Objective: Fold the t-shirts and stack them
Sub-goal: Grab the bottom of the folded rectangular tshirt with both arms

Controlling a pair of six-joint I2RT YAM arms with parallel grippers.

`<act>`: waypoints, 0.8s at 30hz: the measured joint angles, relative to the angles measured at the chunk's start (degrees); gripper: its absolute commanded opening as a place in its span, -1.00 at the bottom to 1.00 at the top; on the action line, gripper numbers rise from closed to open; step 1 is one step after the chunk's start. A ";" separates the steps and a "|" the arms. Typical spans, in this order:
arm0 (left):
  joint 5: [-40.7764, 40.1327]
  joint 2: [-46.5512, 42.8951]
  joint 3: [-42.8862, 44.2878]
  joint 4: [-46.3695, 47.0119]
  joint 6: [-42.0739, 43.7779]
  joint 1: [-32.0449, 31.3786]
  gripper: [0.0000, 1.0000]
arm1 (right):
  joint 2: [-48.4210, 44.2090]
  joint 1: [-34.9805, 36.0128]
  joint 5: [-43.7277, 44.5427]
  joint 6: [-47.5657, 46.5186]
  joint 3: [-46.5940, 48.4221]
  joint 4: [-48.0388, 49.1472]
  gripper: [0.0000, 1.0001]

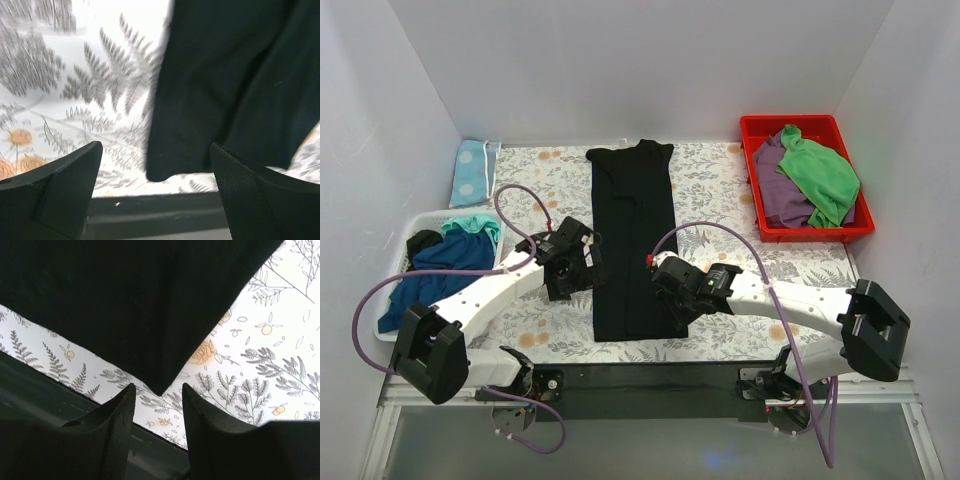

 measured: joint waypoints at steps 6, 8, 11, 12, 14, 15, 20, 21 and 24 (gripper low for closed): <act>5.55 -0.33 -6.38 -1.44 -1.25 -0.02 0.50 | 3.04 -1.14 -1.01 -0.20 0.37 1.84 -0.01; 6.91 -0.79 -6.93 -1.42 -1.79 -0.02 0.47 | 3.63 -2.40 -1.84 -0.22 0.33 2.43 -0.01; 8.83 -1.22 -7.30 -1.31 -2.69 -0.04 0.40 | 4.11 -3.91 -3.15 -0.20 0.07 3.30 0.00; 9.35 -1.42 -7.82 -0.79 -2.93 -0.09 0.37 | 4.20 -4.37 -3.67 -0.20 -0.20 3.65 0.00; 10.49 -1.57 -8.96 -0.66 -3.30 -0.28 0.36 | 4.35 -4.92 -4.63 -0.20 -0.68 3.93 0.00; 10.95 -1.57 -9.49 -0.76 -3.39 -0.37 0.34 | 4.39 -5.09 -5.40 -0.20 -1.05 4.17 -0.01; 12.09 -0.90 -10.82 -1.25 -4.22 -1.70 0.29 | 5.01 -5.51 -8.44 -0.17 -2.49 5.09 -0.02; 12.20 -0.59 -10.86 -1.27 -4.37 -2.03 0.29 | 5.03 -5.55 -9.05 -0.13 -2.93 5.38 -0.02; 12.52 0.28 -11.28 -0.72 -4.87 -2.89 0.27 | 5.03 -5.57 -10.69 0.35 -4.72 6.08 -0.02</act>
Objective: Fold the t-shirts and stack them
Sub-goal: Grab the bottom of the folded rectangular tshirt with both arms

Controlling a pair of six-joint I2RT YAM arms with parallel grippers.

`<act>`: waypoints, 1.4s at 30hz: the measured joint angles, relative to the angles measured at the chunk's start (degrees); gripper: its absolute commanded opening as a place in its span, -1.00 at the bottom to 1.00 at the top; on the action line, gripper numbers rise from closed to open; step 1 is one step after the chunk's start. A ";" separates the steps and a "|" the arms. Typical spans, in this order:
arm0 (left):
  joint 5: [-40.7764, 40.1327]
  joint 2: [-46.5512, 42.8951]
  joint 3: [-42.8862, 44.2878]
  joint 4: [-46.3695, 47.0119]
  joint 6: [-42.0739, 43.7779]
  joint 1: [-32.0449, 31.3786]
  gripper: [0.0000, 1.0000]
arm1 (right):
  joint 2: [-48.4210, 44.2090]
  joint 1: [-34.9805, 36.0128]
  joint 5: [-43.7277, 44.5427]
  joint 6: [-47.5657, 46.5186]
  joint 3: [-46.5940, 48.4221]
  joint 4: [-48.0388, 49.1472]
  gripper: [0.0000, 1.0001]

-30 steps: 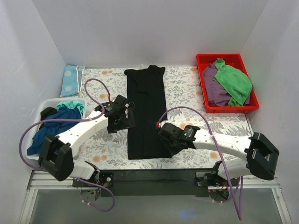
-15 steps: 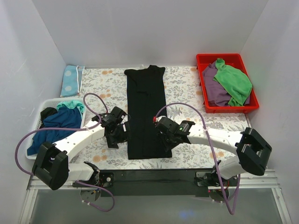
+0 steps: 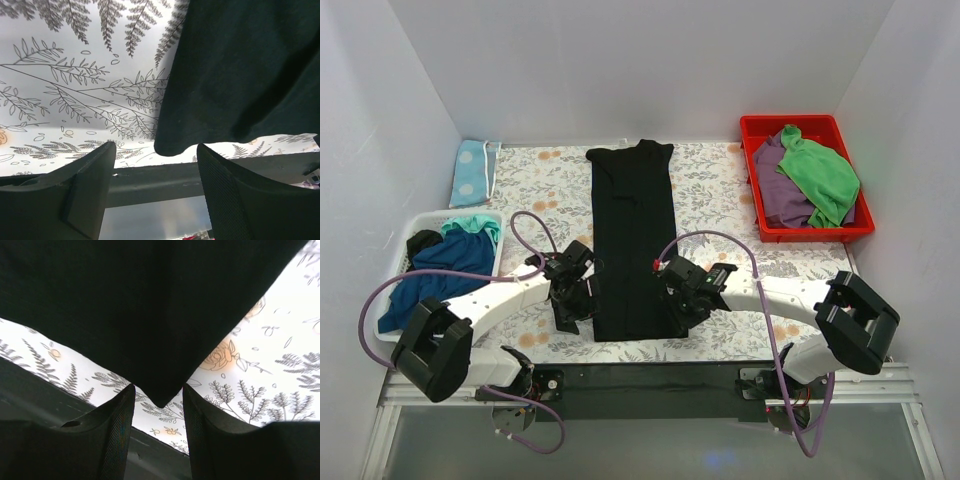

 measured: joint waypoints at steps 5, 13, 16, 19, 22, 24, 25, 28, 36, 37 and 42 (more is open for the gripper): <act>0.63 0.94 -1.29 1.18 -0.44 -0.52 0.26 | -0.15 -0.07 -0.94 1.22 -2.21 0.33 -0.03; 0.61 4.48 -1.20 3.65 -0.37 -0.61 0.18 | -0.17 -0.74 -1.40 1.53 -2.54 1.40 -0.11; 0.68 5.66 -0.59 4.44 -0.11 -0.68 0.07 | -0.09 -1.09 -1.66 1.49 -2.56 1.99 -0.14; 1.09 5.84 0.15 5.27 0.26 -0.85 -0.08 | -0.04 -1.57 -1.97 1.40 -2.56 2.21 -0.16; 1.84 5.88 0.24 6.05 0.57 -0.92 -0.25 | 0.09 -2.08 -2.25 1.38 -2.56 2.29 -0.19; 2.34 6.12 0.24 6.21 0.72 -1.20 -0.33 | 0.20 -2.56 -2.67 1.36 -2.56 2.38 -0.20; 2.51 6.32 0.20 6.25 0.83 -1.36 -0.37 | 0.24 -2.71 -2.86 1.36 -2.56 2.40 -0.21; 2.80 6.69 0.00 6.16 0.94 -1.70 -0.49 | 0.42 -3.26 -3.52 1.25 -2.56 2.58 -0.26; 3.15 6.69 -1.09 5.88 0.39 -1.92 -1.00 | 1.29 -3.93 -4.44 0.85 -2.56 4.33 -0.97; 3.13 6.64 -1.09 5.86 0.37 -1.97 -1.00 | 1.44 -4.00 -4.74 0.92 -2.56 4.59 -0.97; 2.23 5.51 -1.09 4.61 -0.09 -1.97 -1.00 | 1.09 -4.13 -5.03 1.09 -2.93 5.05 -0.97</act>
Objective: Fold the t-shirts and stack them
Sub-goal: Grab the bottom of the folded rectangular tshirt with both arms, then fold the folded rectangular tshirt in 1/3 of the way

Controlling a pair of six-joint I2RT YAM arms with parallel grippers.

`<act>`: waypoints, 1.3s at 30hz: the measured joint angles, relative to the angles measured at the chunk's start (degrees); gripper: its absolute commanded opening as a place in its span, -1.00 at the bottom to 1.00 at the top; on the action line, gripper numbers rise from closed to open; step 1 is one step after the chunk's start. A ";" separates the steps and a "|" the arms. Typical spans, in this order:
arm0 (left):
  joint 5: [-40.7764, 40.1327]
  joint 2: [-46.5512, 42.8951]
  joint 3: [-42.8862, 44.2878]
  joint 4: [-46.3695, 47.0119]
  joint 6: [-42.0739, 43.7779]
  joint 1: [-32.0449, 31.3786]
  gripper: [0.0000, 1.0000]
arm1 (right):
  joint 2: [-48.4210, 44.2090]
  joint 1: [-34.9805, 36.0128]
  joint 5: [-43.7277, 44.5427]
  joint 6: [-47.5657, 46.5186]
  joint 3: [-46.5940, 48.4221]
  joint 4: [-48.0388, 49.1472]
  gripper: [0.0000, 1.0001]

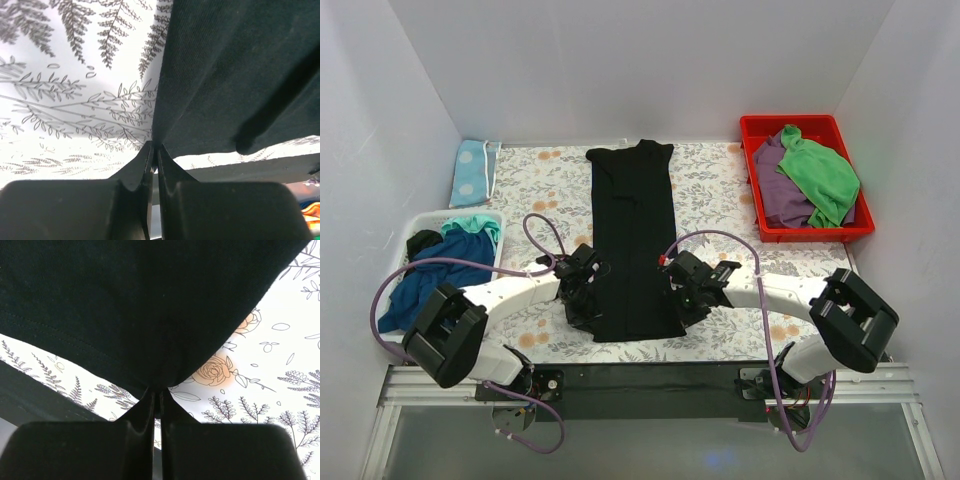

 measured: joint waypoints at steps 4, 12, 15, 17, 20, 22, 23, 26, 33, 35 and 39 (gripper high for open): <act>-0.33 -2.12 0.00 -1.07 -0.59 -0.02 -1.00 | -1.31 0.00 -0.26 0.04 -1.22 0.55 -0.97; -1.42 -2.89 0.85 -2.71 -1.42 -0.07 -1.00 | -2.84 0.00 -0.09 -0.20 -2.21 0.07 -0.97; -3.80 -2.89 3.54 -3.34 -2.32 -0.22 -1.00 | -2.84 0.00 1.16 -0.44 -0.39 -2.03 -0.97; -6.36 -3.23 5.62 -3.28 -3.26 -0.26 -1.00 | -2.84 -0.07 2.95 -0.87 2.32 -3.65 -0.97; -10.60 -4.33 8.28 -3.10 -5.05 -0.26 -1.00 | -2.78 -1.11 4.85 -1.79 6.60 -4.57 -0.97; -13.25 -4.44 10.05 -2.95 -6.23 -0.26 -1.00 | -2.29 -2.64 6.08 -2.67 10.03 -4.74 -0.97; -14.60 -4.20 11.10 -2.82 -6.91 -0.26 -1.00 | -1.77 -3.58 6.54 -3.26 11.78 -4.83 -0.97; -19.17 -1.88 15.39 -2.80 -8.46 -0.26 -1.00 | 1.22 -6.58 7.80 -5.18 17.11 -4.68 -0.97; -29.51 12.57 29.62 -2.16 -8.39 1.33 -1.00 | 11.54 -13.42 9.05 -11.08 28.48 -4.68 -0.97; -31.36 17.35 33.55 -1.46 -7.76 2.75 -1.00 | 15.28 -15.10 9.14 -12.59 32.44 -4.81 -0.97; -34.05 26.45 40.52 0.09 -5.44 6.14 -1.00 | 23.76 -18.14 8.85 -15.45 41.97 -4.72 -0.97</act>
